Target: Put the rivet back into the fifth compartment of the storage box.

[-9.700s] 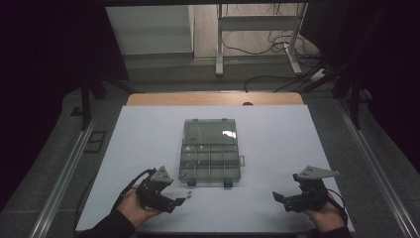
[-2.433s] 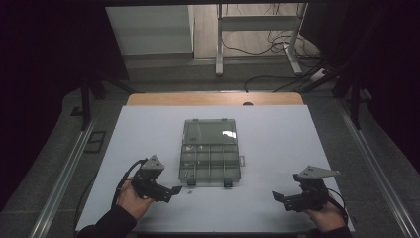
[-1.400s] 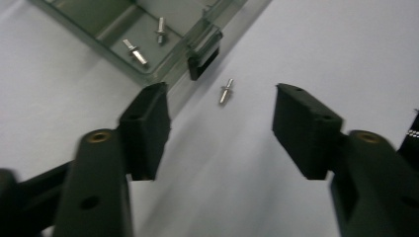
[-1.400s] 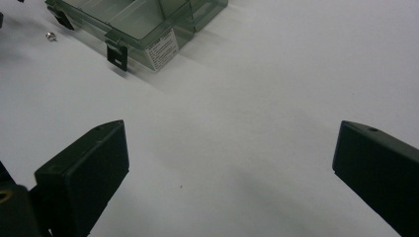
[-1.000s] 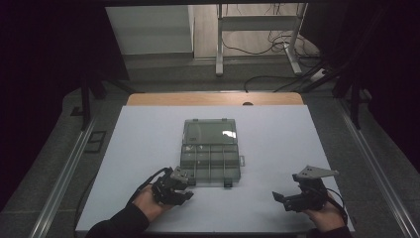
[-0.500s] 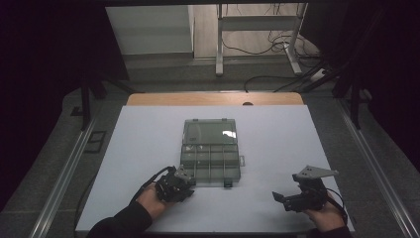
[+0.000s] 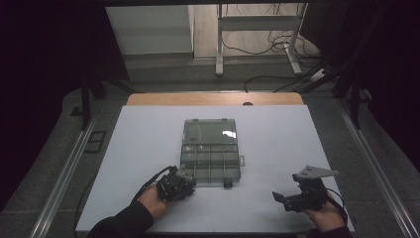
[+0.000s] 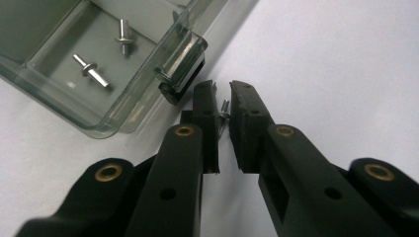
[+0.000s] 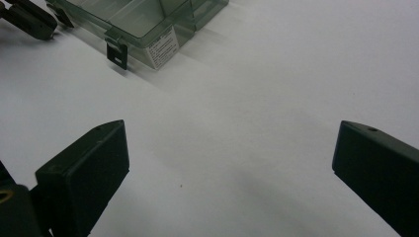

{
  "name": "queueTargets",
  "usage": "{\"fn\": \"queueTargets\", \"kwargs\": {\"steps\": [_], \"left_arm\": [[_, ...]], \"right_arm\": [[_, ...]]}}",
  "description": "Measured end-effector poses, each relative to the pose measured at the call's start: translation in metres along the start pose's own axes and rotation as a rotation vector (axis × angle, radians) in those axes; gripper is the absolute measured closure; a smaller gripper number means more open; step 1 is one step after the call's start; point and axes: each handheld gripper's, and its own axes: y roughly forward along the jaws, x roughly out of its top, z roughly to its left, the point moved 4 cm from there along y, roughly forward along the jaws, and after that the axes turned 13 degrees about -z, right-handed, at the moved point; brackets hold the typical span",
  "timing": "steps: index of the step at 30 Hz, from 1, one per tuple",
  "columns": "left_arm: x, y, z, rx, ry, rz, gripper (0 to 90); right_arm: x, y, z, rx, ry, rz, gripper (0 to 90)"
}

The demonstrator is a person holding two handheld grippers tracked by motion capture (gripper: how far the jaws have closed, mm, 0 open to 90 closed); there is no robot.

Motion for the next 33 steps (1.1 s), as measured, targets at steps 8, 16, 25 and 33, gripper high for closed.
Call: {"fn": "queueTargets", "kwargs": {"steps": [8, 16, 25, 33], "left_arm": [[0.003, -0.008, 0.001, -0.020, -0.023, -0.025, 83.0], [0.006, -0.015, 0.000, -0.032, -0.028, -0.046, 83.1], [0.012, -0.025, 0.000, -0.026, -0.031, -0.077, 83.1], [0.015, -0.033, 0.003, -0.011, -0.044, -0.099, 83.2]], "right_arm": [[0.000, 0.000, 0.000, 0.001, 0.004, -0.006, 0.7], [0.000, 0.000, 0.000, 0.000, 0.008, -0.007, 0.7], [0.000, 0.000, 0.000, 0.000, 0.008, -0.007, 0.7], [0.000, 0.000, 0.000, 0.000, 0.010, -0.007, 0.7]]}}
